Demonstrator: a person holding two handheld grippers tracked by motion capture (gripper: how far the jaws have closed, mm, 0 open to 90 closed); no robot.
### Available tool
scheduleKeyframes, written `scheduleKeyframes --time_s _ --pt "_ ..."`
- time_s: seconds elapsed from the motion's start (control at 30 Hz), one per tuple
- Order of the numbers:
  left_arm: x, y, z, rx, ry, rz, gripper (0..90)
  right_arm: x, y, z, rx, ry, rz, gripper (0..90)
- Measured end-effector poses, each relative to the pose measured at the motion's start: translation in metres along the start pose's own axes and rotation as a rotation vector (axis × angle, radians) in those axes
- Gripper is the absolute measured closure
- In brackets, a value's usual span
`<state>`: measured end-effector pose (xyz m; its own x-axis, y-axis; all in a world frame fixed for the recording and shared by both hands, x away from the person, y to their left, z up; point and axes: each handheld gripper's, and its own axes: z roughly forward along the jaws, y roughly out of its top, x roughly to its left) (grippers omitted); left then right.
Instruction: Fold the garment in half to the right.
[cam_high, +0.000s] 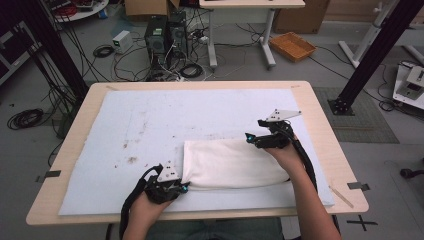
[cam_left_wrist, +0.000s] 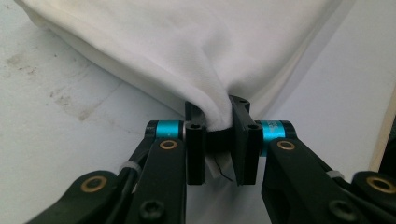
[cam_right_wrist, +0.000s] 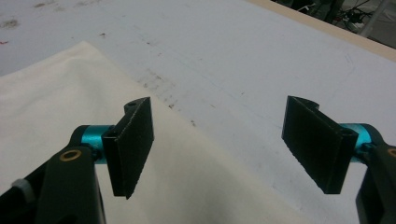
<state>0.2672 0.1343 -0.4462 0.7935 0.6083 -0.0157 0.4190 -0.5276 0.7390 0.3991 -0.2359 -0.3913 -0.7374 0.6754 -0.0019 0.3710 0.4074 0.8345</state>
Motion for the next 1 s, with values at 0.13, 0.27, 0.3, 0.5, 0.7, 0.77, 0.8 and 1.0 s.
scheduleKeyframes --time_s 0.13,0.27,0.3,0.5,0.7,0.77,0.8,1.0 --pt "0.003 0.0 0.0 -0.008 -0.02 -0.017 80.2 0.002 0.002 0.001 -0.007 0.004 -0.005 25.5" --pt "0.006 0.001 -0.002 -0.025 -0.043 -0.023 81.0 0.003 0.003 0.002 -0.012 0.018 -0.009 25.5" --pt "0.006 0.001 -0.003 -0.03 -0.045 -0.024 81.0 0.003 0.004 0.002 -0.008 0.02 -0.007 25.5" --pt "0.007 0.003 -0.008 -0.066 -0.06 -0.029 81.1 0.005 0.013 0.009 0.004 0.042 -0.02 25.4" --pt "0.008 0.004 -0.01 -0.085 -0.062 -0.028 81.0 0.012 0.025 0.029 0.027 0.101 -0.022 25.4" --pt "0.008 0.004 -0.009 -0.086 -0.061 -0.029 81.0 0.017 0.028 0.038 0.038 0.113 -0.029 25.4" --pt "0.008 0.004 -0.01 -0.088 -0.063 -0.033 81.1 0.02 0.031 0.042 0.042 0.12 -0.031 25.4" --pt "0.009 0.004 -0.008 -0.091 -0.069 -0.037 81.1 0.035 0.045 0.07 0.078 0.172 -0.052 25.4"
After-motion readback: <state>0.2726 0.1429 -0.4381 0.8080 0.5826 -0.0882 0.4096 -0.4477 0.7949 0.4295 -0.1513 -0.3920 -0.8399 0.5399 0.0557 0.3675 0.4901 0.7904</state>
